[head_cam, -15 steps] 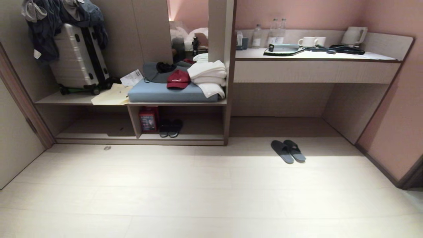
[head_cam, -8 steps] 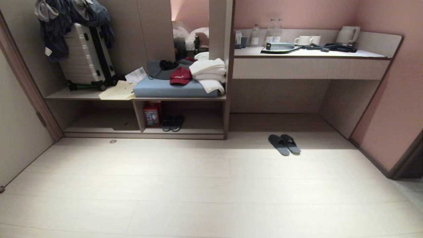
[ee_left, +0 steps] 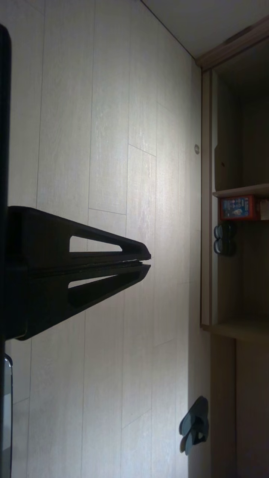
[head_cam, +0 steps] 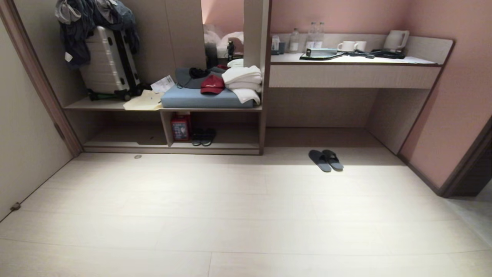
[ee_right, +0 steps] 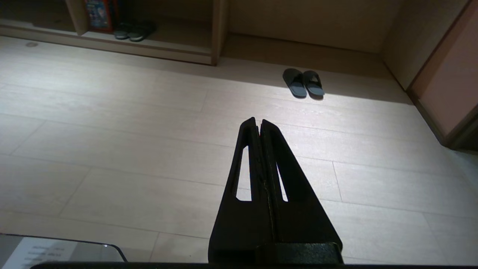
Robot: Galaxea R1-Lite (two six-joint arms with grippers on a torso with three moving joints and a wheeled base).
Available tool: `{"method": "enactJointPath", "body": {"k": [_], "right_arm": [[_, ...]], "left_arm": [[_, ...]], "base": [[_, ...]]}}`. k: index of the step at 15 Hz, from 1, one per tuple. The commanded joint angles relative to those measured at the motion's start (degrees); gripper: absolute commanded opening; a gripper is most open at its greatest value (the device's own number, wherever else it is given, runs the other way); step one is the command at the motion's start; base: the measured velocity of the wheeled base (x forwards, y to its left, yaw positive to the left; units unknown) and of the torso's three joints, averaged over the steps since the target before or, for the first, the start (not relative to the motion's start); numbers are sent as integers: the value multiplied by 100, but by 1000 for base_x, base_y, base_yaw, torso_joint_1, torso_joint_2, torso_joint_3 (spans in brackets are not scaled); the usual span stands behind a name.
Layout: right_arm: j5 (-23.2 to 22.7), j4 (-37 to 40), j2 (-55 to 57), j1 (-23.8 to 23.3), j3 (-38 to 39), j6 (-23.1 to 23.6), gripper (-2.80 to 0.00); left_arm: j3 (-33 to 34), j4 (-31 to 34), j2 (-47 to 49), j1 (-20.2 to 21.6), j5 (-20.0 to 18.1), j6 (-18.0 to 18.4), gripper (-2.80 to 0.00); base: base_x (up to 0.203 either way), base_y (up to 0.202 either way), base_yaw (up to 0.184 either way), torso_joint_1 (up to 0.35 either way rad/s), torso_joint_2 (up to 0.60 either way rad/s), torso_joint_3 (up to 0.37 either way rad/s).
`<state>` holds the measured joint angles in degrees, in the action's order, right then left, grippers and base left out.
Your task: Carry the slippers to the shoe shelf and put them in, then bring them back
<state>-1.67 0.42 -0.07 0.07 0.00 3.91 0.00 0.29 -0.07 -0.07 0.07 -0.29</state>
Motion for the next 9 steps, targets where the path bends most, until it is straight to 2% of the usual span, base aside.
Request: {"method": "enactJointPath", "body": {"k": [1, 9], "right_arm": [[0, 2, -10, 1, 0, 4, -280], [0, 2, -1, 1, 0, -5, -280]], "left_arm": [[0, -3, 7, -1, 1, 3, -280], [0, -3, 7, -1, 1, 3, -280]], "base": [[-151, 0, 3, 0, 2, 2], [-8, 0, 1, -1, 1, 1]]}}
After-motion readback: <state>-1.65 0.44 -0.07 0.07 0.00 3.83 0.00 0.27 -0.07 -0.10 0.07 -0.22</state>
